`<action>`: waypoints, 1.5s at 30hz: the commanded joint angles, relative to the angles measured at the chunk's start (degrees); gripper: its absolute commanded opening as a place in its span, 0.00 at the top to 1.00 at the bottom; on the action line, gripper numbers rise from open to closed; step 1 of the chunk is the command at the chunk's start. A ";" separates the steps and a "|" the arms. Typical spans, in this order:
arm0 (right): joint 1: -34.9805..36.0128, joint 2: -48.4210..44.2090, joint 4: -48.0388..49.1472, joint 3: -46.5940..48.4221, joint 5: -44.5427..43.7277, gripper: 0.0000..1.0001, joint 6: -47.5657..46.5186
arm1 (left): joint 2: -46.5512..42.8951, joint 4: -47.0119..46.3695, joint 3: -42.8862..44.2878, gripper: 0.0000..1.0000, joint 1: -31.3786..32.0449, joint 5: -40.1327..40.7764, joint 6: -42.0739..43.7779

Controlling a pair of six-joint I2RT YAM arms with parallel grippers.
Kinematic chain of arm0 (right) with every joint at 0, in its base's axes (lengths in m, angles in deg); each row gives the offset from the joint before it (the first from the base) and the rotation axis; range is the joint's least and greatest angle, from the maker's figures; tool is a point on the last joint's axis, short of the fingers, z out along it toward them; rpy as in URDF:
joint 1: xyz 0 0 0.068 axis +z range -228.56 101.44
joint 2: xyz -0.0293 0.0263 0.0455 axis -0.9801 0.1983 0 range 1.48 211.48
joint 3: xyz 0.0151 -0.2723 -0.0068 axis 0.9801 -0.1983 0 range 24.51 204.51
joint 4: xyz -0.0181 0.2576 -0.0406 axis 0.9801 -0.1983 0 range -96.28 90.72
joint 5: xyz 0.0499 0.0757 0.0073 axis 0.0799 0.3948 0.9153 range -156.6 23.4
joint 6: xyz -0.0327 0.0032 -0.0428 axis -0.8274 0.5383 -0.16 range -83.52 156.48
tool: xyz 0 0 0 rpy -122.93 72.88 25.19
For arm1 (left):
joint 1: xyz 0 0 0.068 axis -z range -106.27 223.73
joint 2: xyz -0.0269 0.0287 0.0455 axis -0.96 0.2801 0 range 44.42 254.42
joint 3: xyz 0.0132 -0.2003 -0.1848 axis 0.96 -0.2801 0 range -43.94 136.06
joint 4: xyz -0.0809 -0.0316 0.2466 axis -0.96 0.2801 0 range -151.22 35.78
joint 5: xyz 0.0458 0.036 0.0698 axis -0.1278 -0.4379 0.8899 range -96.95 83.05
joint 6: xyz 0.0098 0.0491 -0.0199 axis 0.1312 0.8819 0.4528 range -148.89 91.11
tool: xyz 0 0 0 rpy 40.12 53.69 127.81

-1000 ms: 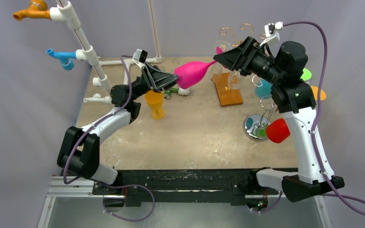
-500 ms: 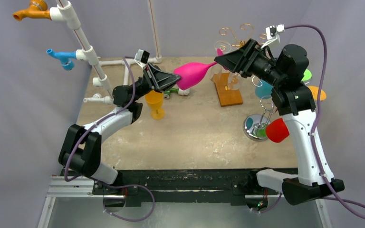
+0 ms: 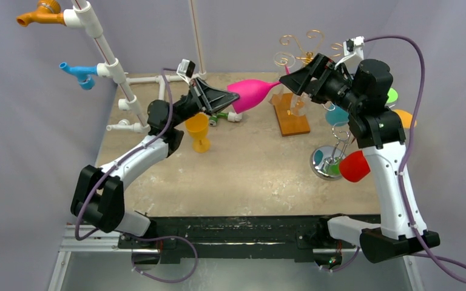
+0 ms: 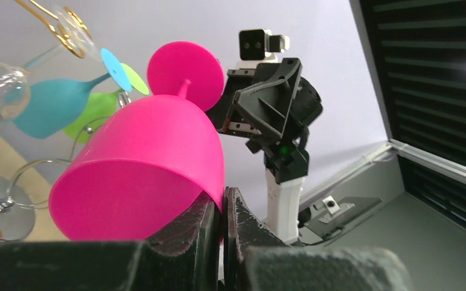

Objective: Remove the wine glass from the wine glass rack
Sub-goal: Place the wine glass at the center of the board.

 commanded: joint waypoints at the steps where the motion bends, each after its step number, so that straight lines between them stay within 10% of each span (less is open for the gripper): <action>1: -0.13 -1.98 -6.73 4.48 -10.61 0.01 -6.30 | -5.21 26.61 7.46 1.00 1.34 3.00 18.49; 7: -0.13 -2.78 -12.95 8.34 -17.44 0.01 -10.74 | -4.90 69.00 22.71 1.00 6.47 12.60 46.01; 16: -0.13 -2.75 -19.50 12.34 -24.05 0.01 -15.61 | 0.72 103.49 40.47 1.00 14.27 33.82 63.09; 29: -0.13 -2.59 -19.86 12.78 -25.31 0.01 -16.98 | 15.90 124.20 58.24 1.00 17.80 43.95 75.50; 45: -0.12 -4.10 -19.48 11.09 -25.13 0.01 -17.08 | 26.03 129.22 59.47 1.00 17.81 46.41 79.53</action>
